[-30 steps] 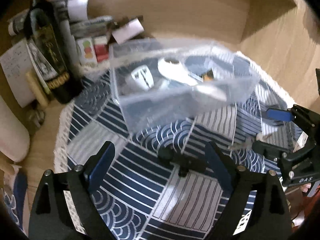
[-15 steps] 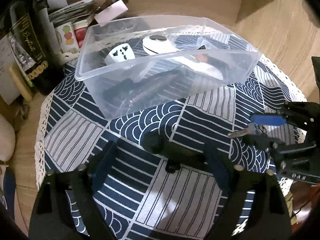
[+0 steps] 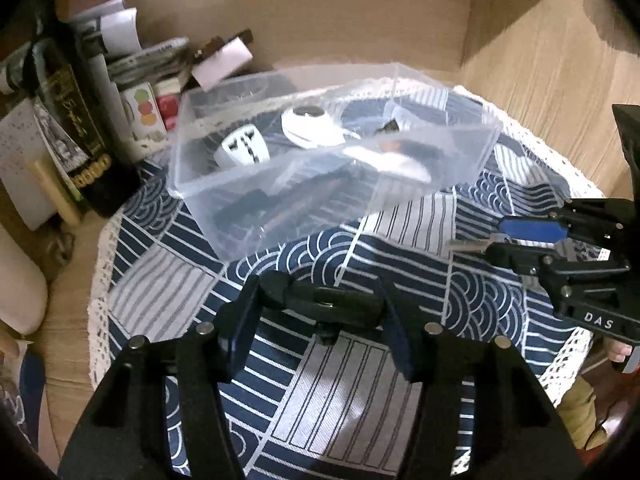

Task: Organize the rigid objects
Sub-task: 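Grasp the silver key with the right gripper while the left grasps another black clip, then lower the key into the box with the right gripper while the left releases its clip inside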

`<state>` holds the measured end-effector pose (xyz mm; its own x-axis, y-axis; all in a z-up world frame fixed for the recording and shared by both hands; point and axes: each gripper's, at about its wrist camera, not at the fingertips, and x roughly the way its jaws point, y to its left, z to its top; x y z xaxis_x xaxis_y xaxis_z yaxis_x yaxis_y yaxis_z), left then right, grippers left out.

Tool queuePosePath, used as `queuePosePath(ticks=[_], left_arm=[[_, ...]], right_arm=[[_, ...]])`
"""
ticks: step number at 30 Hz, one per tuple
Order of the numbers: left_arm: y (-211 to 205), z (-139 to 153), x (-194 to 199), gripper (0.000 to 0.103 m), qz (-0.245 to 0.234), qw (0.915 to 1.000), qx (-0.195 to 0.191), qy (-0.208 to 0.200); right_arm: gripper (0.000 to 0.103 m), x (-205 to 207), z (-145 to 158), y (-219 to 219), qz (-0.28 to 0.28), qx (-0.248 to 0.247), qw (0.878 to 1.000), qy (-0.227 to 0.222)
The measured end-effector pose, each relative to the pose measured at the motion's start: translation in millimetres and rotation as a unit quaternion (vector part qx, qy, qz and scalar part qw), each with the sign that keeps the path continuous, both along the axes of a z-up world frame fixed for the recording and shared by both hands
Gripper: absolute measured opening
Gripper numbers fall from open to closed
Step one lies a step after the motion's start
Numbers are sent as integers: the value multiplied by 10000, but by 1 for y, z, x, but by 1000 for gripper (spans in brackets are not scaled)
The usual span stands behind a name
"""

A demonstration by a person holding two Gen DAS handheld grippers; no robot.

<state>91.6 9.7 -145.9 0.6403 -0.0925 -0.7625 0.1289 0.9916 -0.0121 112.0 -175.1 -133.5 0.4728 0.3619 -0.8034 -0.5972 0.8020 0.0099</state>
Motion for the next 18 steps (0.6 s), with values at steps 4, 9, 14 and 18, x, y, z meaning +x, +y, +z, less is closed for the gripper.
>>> queuePosePath(ticks=[4,9,14,18], left_arm=[[1,14,-2,56,37,9998,-45,-197],[2,30,-2,56,96,9990,-123,-426],[5,49,-2,56,143,9973,-181,-699],[8,65,2,56,193,9955,-197,-911]], right_arm=[[26,-3,16,-3,-60,109,9996,-248],[26,-4,38,-10,-192,330,9978,-543],[26,-3,61,-6,-303,499,9948,-835],[26,2,76,-5,-330,587,9925,-1016]])
